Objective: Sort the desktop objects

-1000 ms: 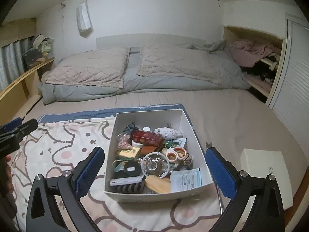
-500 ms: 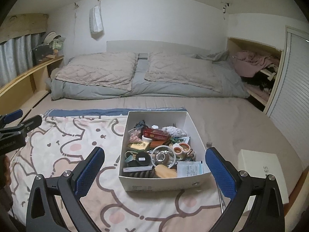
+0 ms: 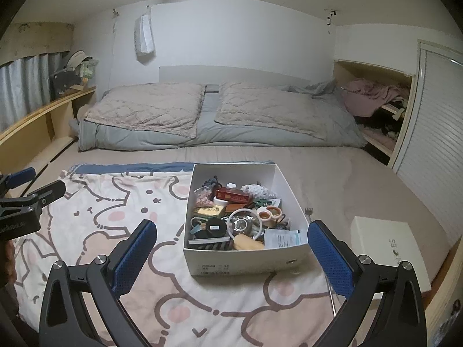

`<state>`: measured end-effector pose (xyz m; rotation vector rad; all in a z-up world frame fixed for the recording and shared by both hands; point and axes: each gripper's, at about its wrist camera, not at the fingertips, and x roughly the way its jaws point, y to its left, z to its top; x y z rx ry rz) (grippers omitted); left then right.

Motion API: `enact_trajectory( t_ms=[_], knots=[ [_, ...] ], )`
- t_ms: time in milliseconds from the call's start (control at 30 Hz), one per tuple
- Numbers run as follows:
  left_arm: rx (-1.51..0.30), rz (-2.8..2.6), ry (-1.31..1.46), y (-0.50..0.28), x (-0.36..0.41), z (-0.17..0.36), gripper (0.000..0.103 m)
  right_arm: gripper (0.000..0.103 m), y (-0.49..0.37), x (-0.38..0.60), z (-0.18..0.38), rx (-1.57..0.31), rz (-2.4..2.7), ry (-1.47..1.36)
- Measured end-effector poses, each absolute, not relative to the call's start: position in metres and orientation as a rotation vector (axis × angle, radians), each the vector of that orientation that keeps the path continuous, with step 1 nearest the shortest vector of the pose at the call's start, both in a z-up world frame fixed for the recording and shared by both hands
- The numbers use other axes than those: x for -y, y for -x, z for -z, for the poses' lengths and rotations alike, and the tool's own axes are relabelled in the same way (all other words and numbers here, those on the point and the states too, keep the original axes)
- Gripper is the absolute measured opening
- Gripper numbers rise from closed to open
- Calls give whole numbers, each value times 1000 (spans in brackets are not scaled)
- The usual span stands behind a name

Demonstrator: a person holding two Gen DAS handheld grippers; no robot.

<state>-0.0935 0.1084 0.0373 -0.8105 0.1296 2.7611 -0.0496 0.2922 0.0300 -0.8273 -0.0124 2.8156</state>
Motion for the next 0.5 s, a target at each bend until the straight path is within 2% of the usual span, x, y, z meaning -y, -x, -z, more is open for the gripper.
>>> enact_trajectory(
  t_ms=[500],
  knots=[
    [-146, -2715, 824, 81, -111, -32, 100, 103, 33, -288, -25, -6, -2828, 807]
  ],
)
